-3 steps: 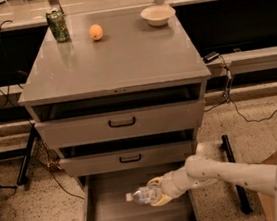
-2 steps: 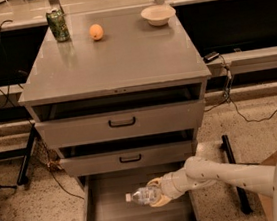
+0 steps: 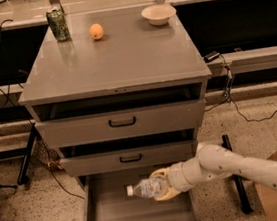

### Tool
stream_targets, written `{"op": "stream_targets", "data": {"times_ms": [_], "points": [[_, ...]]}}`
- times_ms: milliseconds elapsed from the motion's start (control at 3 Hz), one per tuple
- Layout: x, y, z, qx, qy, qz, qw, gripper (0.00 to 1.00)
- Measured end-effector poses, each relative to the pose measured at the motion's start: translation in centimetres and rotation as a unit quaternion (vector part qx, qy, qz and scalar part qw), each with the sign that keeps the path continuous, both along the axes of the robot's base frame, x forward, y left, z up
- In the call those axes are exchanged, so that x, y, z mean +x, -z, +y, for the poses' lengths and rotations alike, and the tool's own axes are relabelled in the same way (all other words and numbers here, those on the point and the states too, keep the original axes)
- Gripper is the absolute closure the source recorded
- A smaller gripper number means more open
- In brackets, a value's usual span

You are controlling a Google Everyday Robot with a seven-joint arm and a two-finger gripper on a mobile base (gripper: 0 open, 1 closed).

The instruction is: Pick blue plastic bottle from bottom drawer and place on counter

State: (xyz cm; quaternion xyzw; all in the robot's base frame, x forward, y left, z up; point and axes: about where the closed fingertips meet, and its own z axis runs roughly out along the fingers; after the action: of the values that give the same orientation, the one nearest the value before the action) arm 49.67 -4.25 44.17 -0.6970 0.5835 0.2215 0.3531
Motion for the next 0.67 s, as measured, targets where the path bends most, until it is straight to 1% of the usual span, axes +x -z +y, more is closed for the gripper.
{"op": "stream_targets", "data": {"times_ms": [333,667], "points": [[-0.3,-8.3,-1.1,-0.013,-0.012,-0.031,0.9994,1.00],[0.5,-15.9,-2.4,-0.028,-0.014,-0.067,0.9973,1.00]]}}
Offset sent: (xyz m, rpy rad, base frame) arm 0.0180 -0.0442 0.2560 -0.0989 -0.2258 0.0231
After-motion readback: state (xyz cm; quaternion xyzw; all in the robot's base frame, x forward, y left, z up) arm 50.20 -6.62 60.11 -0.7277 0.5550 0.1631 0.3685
